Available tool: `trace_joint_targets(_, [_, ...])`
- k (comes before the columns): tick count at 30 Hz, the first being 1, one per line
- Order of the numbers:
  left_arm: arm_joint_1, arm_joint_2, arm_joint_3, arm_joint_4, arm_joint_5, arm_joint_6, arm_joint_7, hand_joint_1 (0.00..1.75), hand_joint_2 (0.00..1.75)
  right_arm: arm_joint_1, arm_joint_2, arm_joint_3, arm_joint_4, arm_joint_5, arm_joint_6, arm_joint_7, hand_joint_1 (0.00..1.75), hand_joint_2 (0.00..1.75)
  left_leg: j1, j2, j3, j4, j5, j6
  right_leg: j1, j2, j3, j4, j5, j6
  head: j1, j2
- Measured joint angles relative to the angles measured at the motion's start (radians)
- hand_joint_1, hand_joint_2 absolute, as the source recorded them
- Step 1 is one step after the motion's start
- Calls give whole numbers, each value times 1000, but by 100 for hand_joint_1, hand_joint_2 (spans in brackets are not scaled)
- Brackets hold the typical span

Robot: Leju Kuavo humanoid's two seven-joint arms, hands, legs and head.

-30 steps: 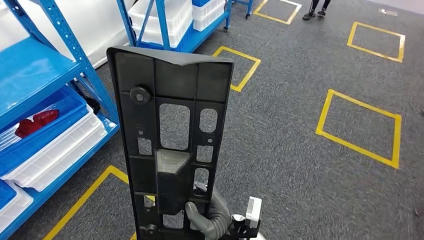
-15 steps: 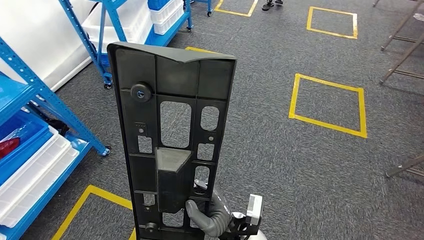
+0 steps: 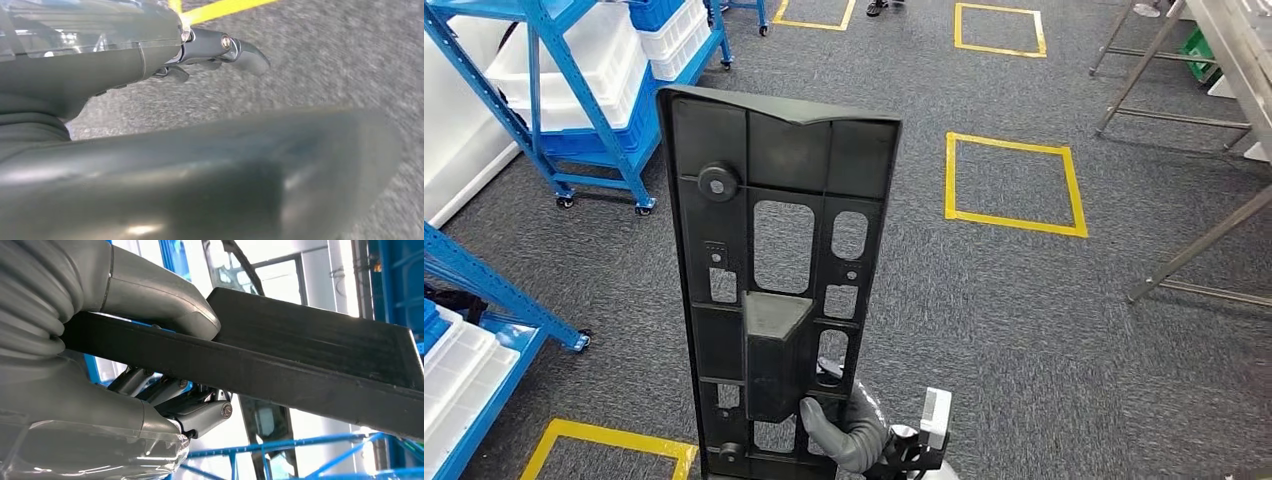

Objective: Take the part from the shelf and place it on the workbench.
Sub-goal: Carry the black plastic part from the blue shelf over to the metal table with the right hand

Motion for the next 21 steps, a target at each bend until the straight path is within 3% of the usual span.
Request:
trace_joint_targets(2, [2, 0, -1, 0, 1, 1, 1, 0, 0, 1, -1, -1, 0, 0, 1, 0, 175, 175, -5, 27, 0, -1, -1, 5, -2, -52, -66, 132, -61, 7, 0, 0])
trace_joint_targets(3, [4, 0, -1, 0, 1, 1, 1, 0, 0, 3, -2, -1, 1, 0, 1, 0, 175, 175, -7, 41, 0, -1, -2, 6, -5, -63, -97, 189, -79, 10, 0, 0])
trace_joint_targets(4, [5, 0, -1, 0, 2, 2, 0, 0, 0, 4, -4, -1, 3, 0, 2, 0, 175, 175, -8, 55, 1, 0, -4, 6, -7, -68, -112, 216, -81, 12, 0, 0])
trace_joint_targets(5, [6, 1, -1, 0, 2, 2, 0, 0, 0, 5, -5, -1, 4, 0, 2, 0, 175, 175, -9, 67, 2, 0, -5, 5, -9, -72, -106, 203, -65, 12, 0, 0])
trace_joint_targets(6, [5, 1, -1, 0, 2, 2, -1, 0, 0, 6, -7, -1, 5, -1, 3, -1, 175, 175, -9, 79, 4, 0, -8, 3, -10, -80, -77, 148, -33, 11, 0, 0])
trace_joint_targets(8, [5, 0, -2, 0, 1, 2, -3, 0, 0, 6, -9, -1, 6, -2, 4, -4, 175, 175, -11, 97, 11, 0, -13, -4, -4, -123, 3, 1, 20, 3, 0, 0])
trace_joint_targets(10, [5, 0, -3, 0, -2, 2, -3, 0, 0, 5, -10, -2, 6, -3, 3, -8, 175, 175, -13, 114, 17, 0, -19, -14, 6, -153, 40, -72, 34, -8, 0, 0])
trace_joint_targets(12, [4, -1, -5, 0, -6, 1, -2, 0, 0, 7, -11, -3, 6, -4, 0, -11, 175, 175, -13, 133, 24, -4, -23, -26, 12, -135, 39, -76, 34, -17, 0, 0])
trace_joint_targets(13, [2, -1, -6, 0, -7, 1, -2, 0, 0, 10, -12, -4, 6, -4, -1, -11, 175, 175, -12, 131, 26, -2, -27, -32, 10, -122, 40, -81, 36, -22, 0, 0])
trace_joint_targets(15, [0, -2, -10, 0, -9, 0, -1, 0, 0, 13, -12, -5, 5, -4, -2, -13, 175, 175, -8, 93, 11, 44, -61, -39, 3, -99, 47, -91, 42, -34, 0, 0])
trace_joint_targets(17, [3, -2, -12, 0, -9, -1, 1, 0, 0, 14, -11, -6, 5, -4, -2, -15, 175, 175, -5, 46, -48, 168, -124, -43, 1, -75, 50, -94, 44, -42, 0, 0])
trace_joint_targets(18, [5, -2, -12, 0, -9, -1, 1, 0, 0, 15, -11, -6, 5, -4, -2, -15, 175, 175, -5, 37, -83, 235, -149, -45, 2, -61, 50, -93, 44, -43, 0, 0])
trace_joint_targets(19, [7, -2, -12, 0, -9, -1, 2, 0, 0, 17, -11, -6, 5, -4, -2, -15, 175, 175, -5, 33, -109, 278, -156, -46, 4, -46, 50, -92, 43, -44, 0, 0])
trace_joint_targets(20, [7, -2, -13, 0, -9, -1, 3, 0, 0, 19, -11, -6, 5, -4, -2, -16, 175, 175, -5, 32, -119, 285, -142, -46, 5, -31, 51, -90, 42, -44, 0, 0])
trace_joint_targets(21, [7, -2, -13, 0, -9, -1, 4, 0, 0, 20, -11, -6, 5, -4, -2, -15, 175, 175, -5, 29, -110, 251, -110, -44, 5, -16, 52, -87, 41, -43, 0, 0])
